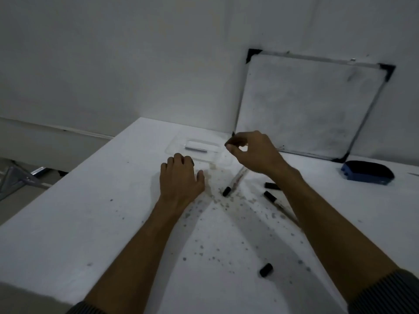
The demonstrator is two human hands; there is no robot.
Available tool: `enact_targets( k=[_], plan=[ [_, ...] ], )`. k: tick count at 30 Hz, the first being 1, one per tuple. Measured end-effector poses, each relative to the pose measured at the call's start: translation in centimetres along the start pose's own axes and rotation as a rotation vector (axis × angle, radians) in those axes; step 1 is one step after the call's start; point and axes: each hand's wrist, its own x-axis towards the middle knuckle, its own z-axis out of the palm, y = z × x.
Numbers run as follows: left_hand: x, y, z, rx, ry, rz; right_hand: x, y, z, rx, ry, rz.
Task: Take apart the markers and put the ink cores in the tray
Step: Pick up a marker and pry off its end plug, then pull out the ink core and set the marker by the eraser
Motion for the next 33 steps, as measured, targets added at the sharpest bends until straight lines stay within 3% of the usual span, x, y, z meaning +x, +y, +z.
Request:
enact_targets(
  k=[5,8,12,15,19,23,26,30,33],
  plan=[
    [-2.2,2.8,0.1,-0.269,0.039,0.242,-7.6,3.9,-2.2,-0.018,0.035,0.145],
    [-3.3,4.6,0.3,-0.377,-0.048,0.390,-11.3,6.7,-2.0,-0.069,0.064,0.230],
    [-4.5,7.5,1.3,-0.451,-0.128,0.455,-15.1,9.0,-0.4,-0.137,0.047,0.307],
    [-4.9,9.3,1.9,-0.449,-0.146,0.505,-15.6,9.5,0.0,-0.066,0.023,0.314],
    [-4.4,11.1,2.3,-0.465,-0.193,0.580,-15.6,8.9,-0.7,0.250,0.049,0.326],
    [-3.9,10.8,2.5,-0.502,-0.247,0.590,-15.5,9.2,-2.1,0.358,0.039,0.343],
    [-3.8,10.1,2.4,-0.541,-0.189,0.536,-15.4,10.1,-3.3,0.312,0.013,0.363],
    [-3.5,9.0,1.8,-0.605,-0.107,0.407,-15.8,10.9,-3.9,0.475,0.090,0.398],
    [-3.9,9.0,1.4,-0.582,-0.131,0.439,-15.6,10.2,-3.0,0.452,0.078,0.358]
  ],
)
